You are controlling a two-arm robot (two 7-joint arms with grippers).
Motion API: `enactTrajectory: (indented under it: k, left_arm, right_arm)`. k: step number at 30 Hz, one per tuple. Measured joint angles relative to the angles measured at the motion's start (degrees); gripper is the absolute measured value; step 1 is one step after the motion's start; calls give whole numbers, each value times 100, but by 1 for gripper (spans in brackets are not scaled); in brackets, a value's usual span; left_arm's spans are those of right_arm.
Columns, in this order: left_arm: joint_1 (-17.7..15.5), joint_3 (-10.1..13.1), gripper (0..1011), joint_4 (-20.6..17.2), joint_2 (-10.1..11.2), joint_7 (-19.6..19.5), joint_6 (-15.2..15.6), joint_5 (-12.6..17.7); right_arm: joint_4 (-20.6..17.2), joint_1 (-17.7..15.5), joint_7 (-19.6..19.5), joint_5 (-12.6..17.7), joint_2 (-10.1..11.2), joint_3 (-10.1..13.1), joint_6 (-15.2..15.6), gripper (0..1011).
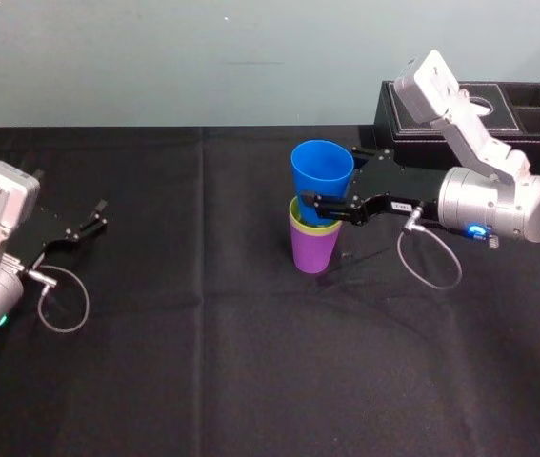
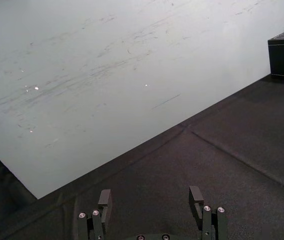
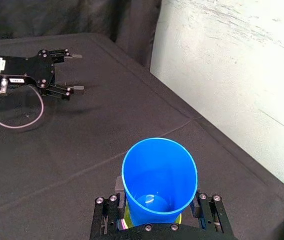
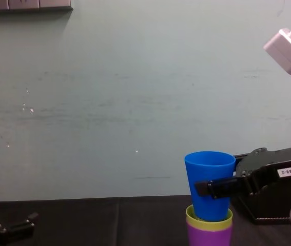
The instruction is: Stack the three plastic cups sequentially using one hand.
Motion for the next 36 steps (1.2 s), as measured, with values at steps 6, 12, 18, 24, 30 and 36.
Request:
enactTrajectory:
  k: [6, 12, 18, 24, 30, 36]
  left_arm:
    - [0, 0, 1012, 0, 0, 0, 0, 0]
    - [0, 0, 1011, 0, 0, 0, 0, 0]
    - [0, 0, 1011, 0, 0, 0, 0, 0]
    - [0, 0, 1012, 0, 0, 0, 0, 0]
    - [0, 0, 1012, 0, 0, 0, 0, 0]
    - [0, 0, 1011, 0, 0, 0, 0, 0]
  right_arm:
    - [65, 15, 33, 20, -20, -11, -17, 723]
    - [105, 19, 55, 41, -26, -25, -42, 723]
    - [136, 8, 59, 61, -35, -32, -61, 723]
    - [140, 3, 56, 66, -37, -33, -64, 723]
    - [135, 2, 54, 66, -35, -33, -64, 723]
    - [131, 2, 52, 66, -33, -31, -63, 723]
